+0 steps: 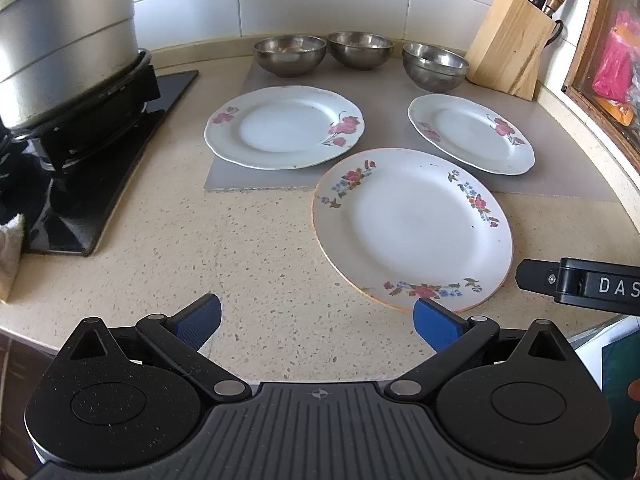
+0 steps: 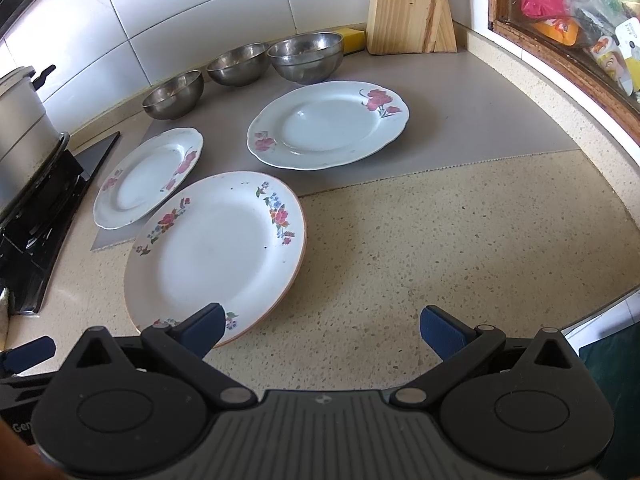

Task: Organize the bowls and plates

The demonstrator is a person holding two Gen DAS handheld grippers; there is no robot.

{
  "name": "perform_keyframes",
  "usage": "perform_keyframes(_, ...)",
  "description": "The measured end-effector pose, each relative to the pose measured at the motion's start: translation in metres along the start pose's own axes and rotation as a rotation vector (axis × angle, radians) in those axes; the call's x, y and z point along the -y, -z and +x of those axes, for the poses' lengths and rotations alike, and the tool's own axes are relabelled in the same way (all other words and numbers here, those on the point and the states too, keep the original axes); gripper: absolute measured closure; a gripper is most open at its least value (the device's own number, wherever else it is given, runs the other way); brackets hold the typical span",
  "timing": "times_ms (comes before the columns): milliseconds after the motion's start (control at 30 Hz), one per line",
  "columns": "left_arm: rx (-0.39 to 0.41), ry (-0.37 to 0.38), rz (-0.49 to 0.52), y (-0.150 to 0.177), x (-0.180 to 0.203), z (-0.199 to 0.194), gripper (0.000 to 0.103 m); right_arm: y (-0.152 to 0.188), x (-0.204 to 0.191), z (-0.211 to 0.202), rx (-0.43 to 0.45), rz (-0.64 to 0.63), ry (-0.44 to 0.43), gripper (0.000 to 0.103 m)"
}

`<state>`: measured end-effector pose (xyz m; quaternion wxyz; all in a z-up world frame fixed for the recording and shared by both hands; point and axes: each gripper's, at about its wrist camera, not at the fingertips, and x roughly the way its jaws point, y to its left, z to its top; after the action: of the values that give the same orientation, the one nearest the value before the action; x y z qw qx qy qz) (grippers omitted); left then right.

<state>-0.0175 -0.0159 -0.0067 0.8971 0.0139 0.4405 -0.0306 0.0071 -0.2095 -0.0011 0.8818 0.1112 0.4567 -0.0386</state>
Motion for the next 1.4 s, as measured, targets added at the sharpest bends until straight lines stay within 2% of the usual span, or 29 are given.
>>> perform_keyframes(233, -0.004, 0.001, 0.006, -0.005, 0.003, 0.005, 0.005, -0.002, 0.004, 0.001, 0.000, 0.012, 0.012, 0.019)
perform_keyframes(367, 0.023, -0.005, -0.006, -0.013, 0.006, 0.008, 0.005, -0.010, 0.009, 0.005, 0.007, 0.015, 0.014, 0.019)
perform_keyframes(633, -0.003, -0.024, -0.025, -0.032, 0.006, 0.026, 0.005, -0.032, 0.010, 0.032, -0.017, -0.001, -0.005, 0.019)
perform_keyframes(933, -0.040, -0.026, -0.032, -0.039, 0.004, 0.046, 0.005, -0.041, 0.006, 0.055, -0.053, -0.009, -0.023, 0.019)
perform_keyframes(1067, -0.051, -0.010, -0.039, -0.043, 0.004, 0.051, 0.005, -0.042, 0.005, 0.060, -0.083, -0.009, -0.025, 0.019)
perform_keyframes(1400, -0.077, 0.040, -0.034, -0.047, 0.005, 0.065, 0.009, -0.045, 0.001, 0.065, -0.091, -0.020, -0.035, 0.019)
